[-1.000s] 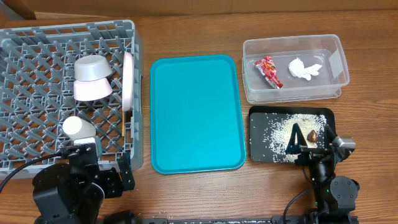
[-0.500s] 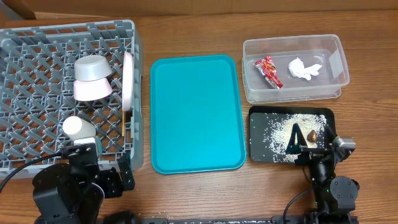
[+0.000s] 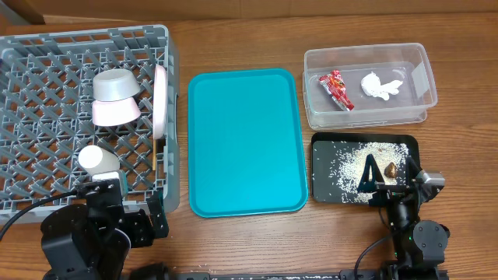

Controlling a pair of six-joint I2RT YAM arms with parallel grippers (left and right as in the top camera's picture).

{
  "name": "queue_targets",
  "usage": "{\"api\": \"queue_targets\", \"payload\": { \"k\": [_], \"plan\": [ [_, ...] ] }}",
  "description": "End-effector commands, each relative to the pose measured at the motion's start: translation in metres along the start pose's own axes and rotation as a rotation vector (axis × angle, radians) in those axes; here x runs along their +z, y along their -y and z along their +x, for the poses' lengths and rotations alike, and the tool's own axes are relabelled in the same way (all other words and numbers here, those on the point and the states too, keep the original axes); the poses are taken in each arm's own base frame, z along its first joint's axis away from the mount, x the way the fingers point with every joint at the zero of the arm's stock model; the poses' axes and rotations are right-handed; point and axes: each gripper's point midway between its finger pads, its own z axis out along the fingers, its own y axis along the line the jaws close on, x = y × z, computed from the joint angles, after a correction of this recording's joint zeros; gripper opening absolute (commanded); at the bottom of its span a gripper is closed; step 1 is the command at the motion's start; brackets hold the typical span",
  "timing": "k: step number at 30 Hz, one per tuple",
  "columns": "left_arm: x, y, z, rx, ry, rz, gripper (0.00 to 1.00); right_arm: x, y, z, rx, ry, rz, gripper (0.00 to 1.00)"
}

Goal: Sort waste into correct bins and load items into the dishwasher

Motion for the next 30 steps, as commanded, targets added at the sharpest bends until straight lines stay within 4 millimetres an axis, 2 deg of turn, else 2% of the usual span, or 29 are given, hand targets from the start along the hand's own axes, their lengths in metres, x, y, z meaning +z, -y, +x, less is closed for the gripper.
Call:
{"api": "queue_targets", "payload": {
  "k": [1,4,7,10,17,26,28,30],
  "plan": [
    [-0.001,0.0,0.003,0.015,0.001,-0.002,1.0,0.0,0.003,-0.002,0.0,0.017,0.015,1.0],
    [0.004,0.005,-0.003,0.044,0.047,0.025,1.0,0.0,0.003,-0.002,0.0,0.017,0.015,1.0],
    [0.019,0.024,-0.008,0.122,0.176,0.122,1.0,0.0,0.003,-0.002,0.0,0.017,0.015,1.0],
    [0.036,0.034,-0.004,0.126,0.281,0.184,1.0,0.0,0.003,-0.002,0.0,0.017,0.015,1.0],
    [0.085,0.044,0.011,0.075,0.498,0.28,1.0,0.0,0.003,-0.002,0.0,0.017,0.015,1.0],
    [0.094,0.042,-0.01,0.147,0.796,0.259,1.0,0.0,0.003,-0.002,0.0,0.017,0.015,1.0],
    [0.097,0.042,-0.01,0.18,0.834,0.249,1.0,0.0,0.003,-0.002,0.0,0.017,0.015,1.0],
    [0.106,0.041,-0.002,0.197,0.796,0.239,1.0,0.0,0.003,-0.002,0.0,0.017,0.015,1.0]
  ]
}}
